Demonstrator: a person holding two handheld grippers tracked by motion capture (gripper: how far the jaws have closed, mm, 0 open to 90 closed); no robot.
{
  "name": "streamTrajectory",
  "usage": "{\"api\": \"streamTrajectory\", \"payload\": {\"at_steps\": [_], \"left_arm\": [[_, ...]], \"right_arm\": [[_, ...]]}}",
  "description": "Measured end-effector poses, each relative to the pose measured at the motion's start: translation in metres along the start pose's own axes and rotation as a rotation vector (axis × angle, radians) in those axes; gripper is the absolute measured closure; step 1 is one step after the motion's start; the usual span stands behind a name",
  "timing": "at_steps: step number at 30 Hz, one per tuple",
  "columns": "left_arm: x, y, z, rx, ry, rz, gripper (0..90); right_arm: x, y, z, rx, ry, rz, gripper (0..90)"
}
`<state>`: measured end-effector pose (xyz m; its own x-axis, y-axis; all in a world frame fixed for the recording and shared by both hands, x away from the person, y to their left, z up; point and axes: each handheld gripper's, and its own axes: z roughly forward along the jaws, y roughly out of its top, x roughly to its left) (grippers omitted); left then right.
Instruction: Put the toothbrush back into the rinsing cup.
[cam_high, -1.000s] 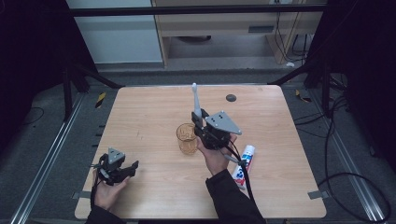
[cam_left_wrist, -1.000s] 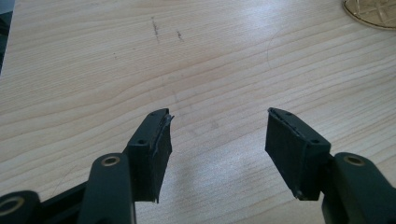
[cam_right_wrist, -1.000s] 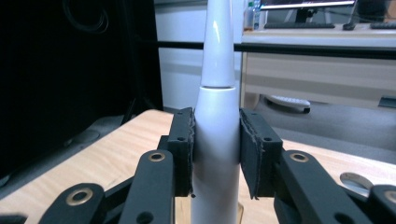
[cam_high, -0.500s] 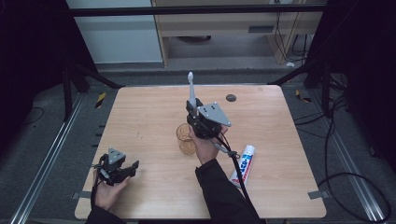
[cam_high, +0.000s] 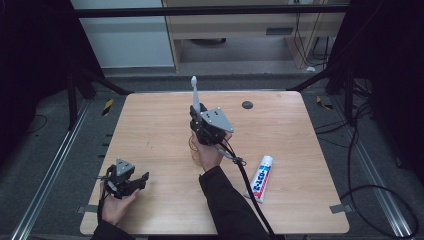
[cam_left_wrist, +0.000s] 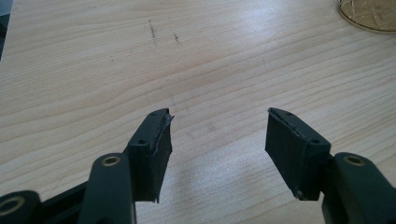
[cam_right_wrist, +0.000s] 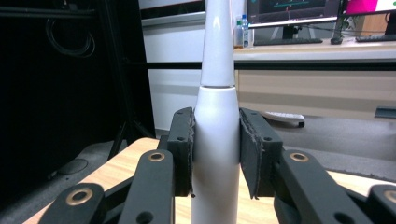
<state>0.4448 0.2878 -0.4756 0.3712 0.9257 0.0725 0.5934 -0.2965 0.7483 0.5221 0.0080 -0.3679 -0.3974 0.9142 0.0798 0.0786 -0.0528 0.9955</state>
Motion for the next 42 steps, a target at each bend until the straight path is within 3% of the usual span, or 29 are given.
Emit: {"api": "streamTrajectory", "payload": {"at_steps": [8, 15, 42], "left_arm": [[0.0, 0.0, 0.0, 0.0, 0.002, 0.001, 40.3], [0.0, 0.0, 0.0, -0.002, 0.004, 0.002, 40.3], [-0.001, 0.0, 0.0, -0.001, 0.005, 0.008, 40.3]], "right_arm": [[0.01, -0.016, 0.004, 0.01, -0.009, -0.019, 67.6], [0.013, -0.034, 0.008, 0.052, -0.019, -0.023, 67.6], [0.012, -0.072, 0.01, 0.123, -0.041, -0.002, 67.5]]}}
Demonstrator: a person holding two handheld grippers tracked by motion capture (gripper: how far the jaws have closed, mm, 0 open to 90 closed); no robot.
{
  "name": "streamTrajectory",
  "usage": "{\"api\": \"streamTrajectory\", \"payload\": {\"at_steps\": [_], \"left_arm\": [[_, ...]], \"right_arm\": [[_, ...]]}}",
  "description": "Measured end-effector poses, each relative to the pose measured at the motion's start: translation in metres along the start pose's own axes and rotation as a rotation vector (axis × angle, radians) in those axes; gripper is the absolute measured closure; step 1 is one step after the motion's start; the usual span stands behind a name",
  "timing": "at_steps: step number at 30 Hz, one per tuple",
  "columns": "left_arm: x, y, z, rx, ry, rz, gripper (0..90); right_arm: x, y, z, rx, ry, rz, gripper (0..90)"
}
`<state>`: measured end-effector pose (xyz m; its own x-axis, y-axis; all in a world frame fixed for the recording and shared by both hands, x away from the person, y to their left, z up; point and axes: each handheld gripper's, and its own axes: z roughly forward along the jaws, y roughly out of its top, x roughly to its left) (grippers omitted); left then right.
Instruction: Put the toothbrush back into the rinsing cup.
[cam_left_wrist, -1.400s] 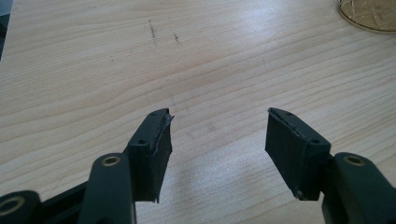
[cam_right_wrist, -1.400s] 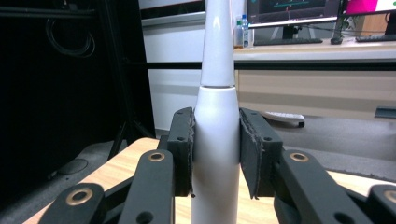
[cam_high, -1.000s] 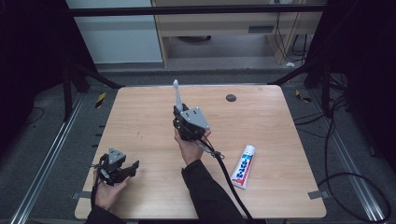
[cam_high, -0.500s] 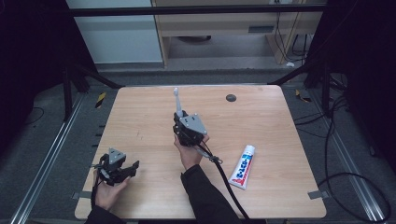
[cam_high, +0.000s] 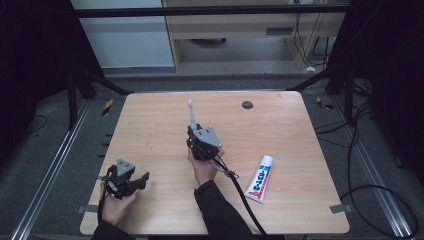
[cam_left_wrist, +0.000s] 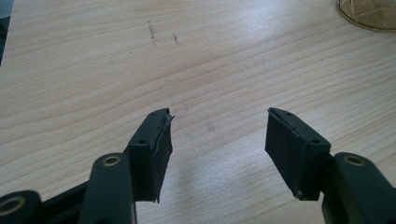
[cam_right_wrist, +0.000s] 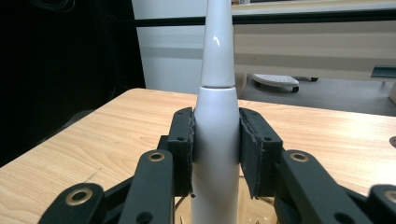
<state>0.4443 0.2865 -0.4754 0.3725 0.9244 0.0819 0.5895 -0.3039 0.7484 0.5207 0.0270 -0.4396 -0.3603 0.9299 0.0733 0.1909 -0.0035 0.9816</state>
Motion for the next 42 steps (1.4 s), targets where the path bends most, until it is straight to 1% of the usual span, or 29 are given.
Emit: {"api": "streamTrajectory", "payload": {"at_steps": [6, 18, 27, 32, 41, 42], "left_arm": [[0.0, 0.0, 0.0, 0.0, 0.0, 0.0, 40.3], [0.0, 0.0, 0.0, 0.002, 0.001, 0.003, 40.3], [0.0, 0.0, 0.0, 0.003, 0.0, 0.003, 40.3], [0.0, 0.0, 0.0, 0.004, 0.0, 0.004, 40.3], [-0.001, 0.0, 0.0, 0.004, 0.0, 0.003, 40.3], [-0.001, 0.0, 0.0, 0.004, -0.001, 0.004, 40.2]], "right_arm": [[0.001, -0.004, 0.0, 0.006, 0.0, 0.0, 67.5], [0.004, -0.012, 0.0, 0.024, -0.002, -0.018, 67.3], [0.007, -0.012, -0.002, 0.028, 0.012, -0.026, 66.1], [0.008, -0.01, -0.004, 0.019, 0.013, -0.04, 63.3], [0.006, -0.008, -0.004, 0.029, 0.015, -0.038, 58.5], [0.006, -0.008, -0.005, 0.033, 0.015, -0.037, 56.4]]}}
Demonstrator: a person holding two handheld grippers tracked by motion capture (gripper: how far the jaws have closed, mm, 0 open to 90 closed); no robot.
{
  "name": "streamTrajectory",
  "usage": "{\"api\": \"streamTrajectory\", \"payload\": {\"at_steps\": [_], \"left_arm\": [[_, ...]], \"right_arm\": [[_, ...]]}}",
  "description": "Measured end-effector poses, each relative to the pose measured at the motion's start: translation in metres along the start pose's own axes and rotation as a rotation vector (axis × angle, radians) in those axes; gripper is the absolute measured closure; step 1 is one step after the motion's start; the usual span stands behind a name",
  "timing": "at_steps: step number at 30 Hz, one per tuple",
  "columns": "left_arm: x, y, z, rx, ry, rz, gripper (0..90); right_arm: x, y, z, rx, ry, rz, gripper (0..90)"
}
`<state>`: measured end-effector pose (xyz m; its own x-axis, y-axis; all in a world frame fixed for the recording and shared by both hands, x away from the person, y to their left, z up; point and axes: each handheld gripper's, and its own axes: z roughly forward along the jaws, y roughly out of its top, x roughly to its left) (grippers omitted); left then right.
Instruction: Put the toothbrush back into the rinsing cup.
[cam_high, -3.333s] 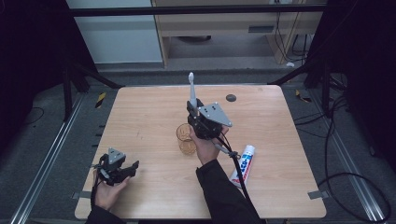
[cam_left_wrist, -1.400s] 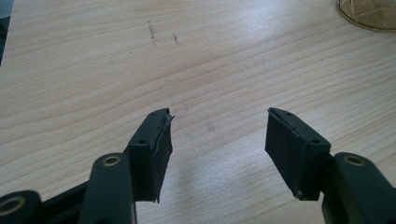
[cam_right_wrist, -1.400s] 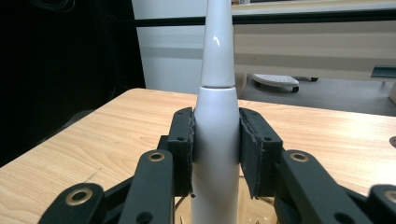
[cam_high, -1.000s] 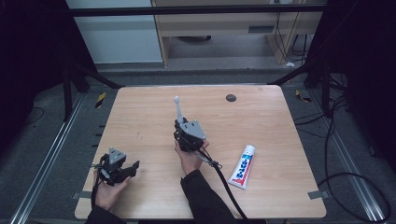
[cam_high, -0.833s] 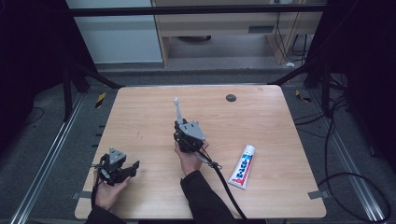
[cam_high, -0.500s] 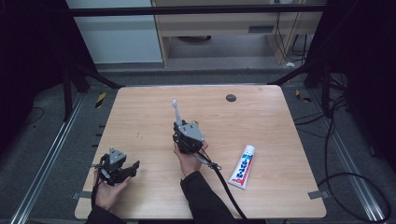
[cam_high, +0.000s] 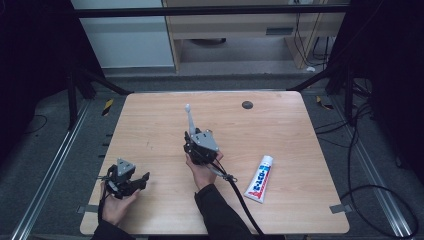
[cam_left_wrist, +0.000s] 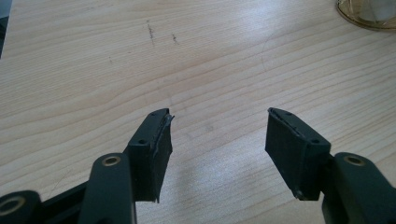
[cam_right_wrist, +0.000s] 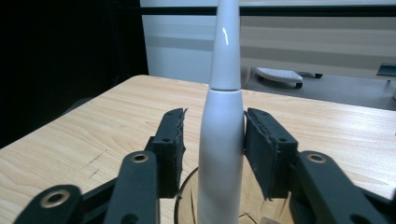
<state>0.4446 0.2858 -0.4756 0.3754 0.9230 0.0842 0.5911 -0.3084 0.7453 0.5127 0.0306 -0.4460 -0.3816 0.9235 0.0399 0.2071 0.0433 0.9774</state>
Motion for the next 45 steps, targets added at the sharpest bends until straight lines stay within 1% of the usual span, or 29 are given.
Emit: {"api": "streamTrajectory", "payload": {"at_steps": [1, 2, 6, 17, 21, 27, 28, 30, 31, 32, 35, 41, 45], "left_arm": [[0.0, 0.0, 0.0, 0.0, 0.0, 0.0, 40.2], [0.0, 0.0, 0.0, 0.0, 0.0, 0.0, 40.2], [0.0, 0.0, 0.0, 0.001, 0.0, 0.0, 40.2], [-0.001, 0.0, 0.0, 0.001, 0.001, 0.001, 40.2], [-0.001, 0.0, 0.0, 0.002, 0.0, 0.0, 40.2], [-0.001, 0.0, 0.0, 0.002, 0.001, 0.0, 40.1], [-0.001, 0.0, 0.0, 0.002, 0.001, 0.001, 40.1], [-0.001, 0.0, 0.0, 0.001, 0.001, 0.0, 40.1], [-0.001, 0.0, 0.0, 0.001, 0.001, 0.0, 40.2], [-0.001, 0.0, 0.0, 0.001, 0.001, 0.0, 40.2], [0.0, 0.0, 0.0, 0.001, 0.002, -0.001, 40.4], [-0.001, 0.0, -0.001, 0.001, -0.005, -0.003, 41.5], [-0.002, 0.0, -0.001, 0.007, -0.014, -0.002, 43.2]], "right_arm": [[0.0, 0.0, 0.0, 0.0, 0.0, 0.0, 56.4], [-0.001, 0.001, -0.001, 0.007, -0.001, -0.003, 53.8], [-0.003, 0.002, -0.002, 0.016, 0.003, -0.005, 51.0], [-0.008, 0.004, -0.004, 0.048, 0.011, -0.006, 47.6], [-0.011, 0.005, -0.008, 0.049, 0.015, -0.007, 47.0], [-0.018, 0.011, -0.02, 0.051, 0.021, -0.014, 46.5], [-0.022, 0.015, -0.025, 0.051, 0.022, -0.02, 46.0], [-0.024, 0.016, -0.028, 0.048, 0.025, -0.021, 45.8], [-0.03, 0.02, -0.034, 0.05, 0.028, -0.03, 45.4], [-0.03, 0.02, -0.034, 0.05, 0.028, -0.03, 45.4], [-0.038, 0.024, -0.044, 0.057, 0.033, -0.045, 44.2], [-0.063, 0.03, -0.066, 0.088, 0.049, -0.048, 41.8], [-0.078, 0.031, -0.077, 0.105, 0.053, -0.052, 40.6]]}}
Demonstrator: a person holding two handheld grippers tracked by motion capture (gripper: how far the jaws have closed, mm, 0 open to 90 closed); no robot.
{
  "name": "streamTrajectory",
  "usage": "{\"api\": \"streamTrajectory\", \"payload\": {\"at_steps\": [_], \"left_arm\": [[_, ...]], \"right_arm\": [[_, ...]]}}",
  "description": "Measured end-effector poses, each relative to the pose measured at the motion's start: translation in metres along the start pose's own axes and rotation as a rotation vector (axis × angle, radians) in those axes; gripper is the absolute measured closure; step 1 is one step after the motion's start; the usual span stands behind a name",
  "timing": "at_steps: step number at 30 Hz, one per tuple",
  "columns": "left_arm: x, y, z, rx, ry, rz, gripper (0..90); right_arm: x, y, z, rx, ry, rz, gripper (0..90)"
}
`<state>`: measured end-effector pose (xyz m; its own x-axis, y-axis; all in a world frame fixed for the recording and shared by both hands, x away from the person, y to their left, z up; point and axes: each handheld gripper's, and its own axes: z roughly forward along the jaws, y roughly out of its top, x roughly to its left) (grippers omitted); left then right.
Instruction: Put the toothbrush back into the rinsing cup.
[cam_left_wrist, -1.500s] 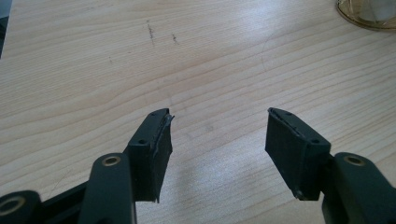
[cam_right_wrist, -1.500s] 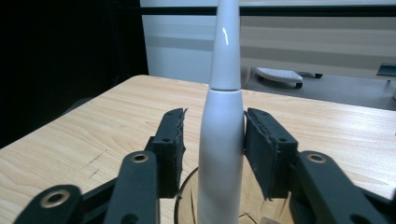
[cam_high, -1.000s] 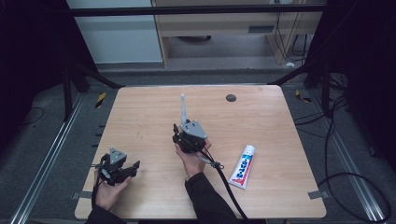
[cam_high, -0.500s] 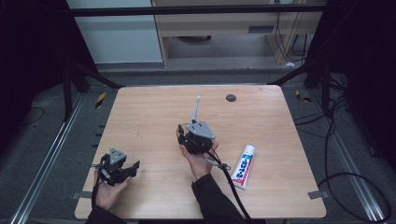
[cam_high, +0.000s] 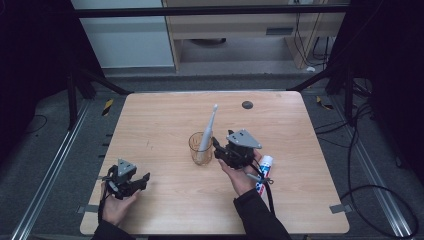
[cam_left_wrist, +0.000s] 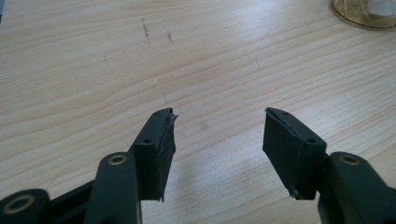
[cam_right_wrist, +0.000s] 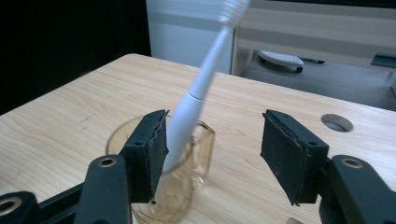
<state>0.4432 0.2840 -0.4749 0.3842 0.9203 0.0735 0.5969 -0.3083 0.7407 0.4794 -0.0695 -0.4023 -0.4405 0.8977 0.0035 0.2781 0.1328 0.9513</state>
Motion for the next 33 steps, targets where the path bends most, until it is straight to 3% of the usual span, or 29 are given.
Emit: {"api": "streamTrajectory", "payload": {"at_steps": [8, 19, 28, 33], "left_arm": [[-0.002, 0.0, 0.0, 0.004, -0.019, 0.001, 47.9], [-0.004, 0.0, 0.0, 0.021, -0.03, -0.003, 51.7], [-0.005, 0.001, 0.001, 0.036, -0.031, 0.006, 53.3], [-0.005, 0.0, 0.001, 0.037, -0.03, 0.006, 55.2]], "right_arm": [[-0.029, -0.003, -0.019, 0.045, 0.038, 0.018, 37.7], [-0.063, -0.024, -0.049, 0.104, 0.05, 0.021, 36.8], [-0.08, -0.038, -0.068, 0.127, 0.055, 0.026, 36.3], [-0.087, -0.049, -0.075, 0.167, 0.062, 0.022, 37.4]]}}
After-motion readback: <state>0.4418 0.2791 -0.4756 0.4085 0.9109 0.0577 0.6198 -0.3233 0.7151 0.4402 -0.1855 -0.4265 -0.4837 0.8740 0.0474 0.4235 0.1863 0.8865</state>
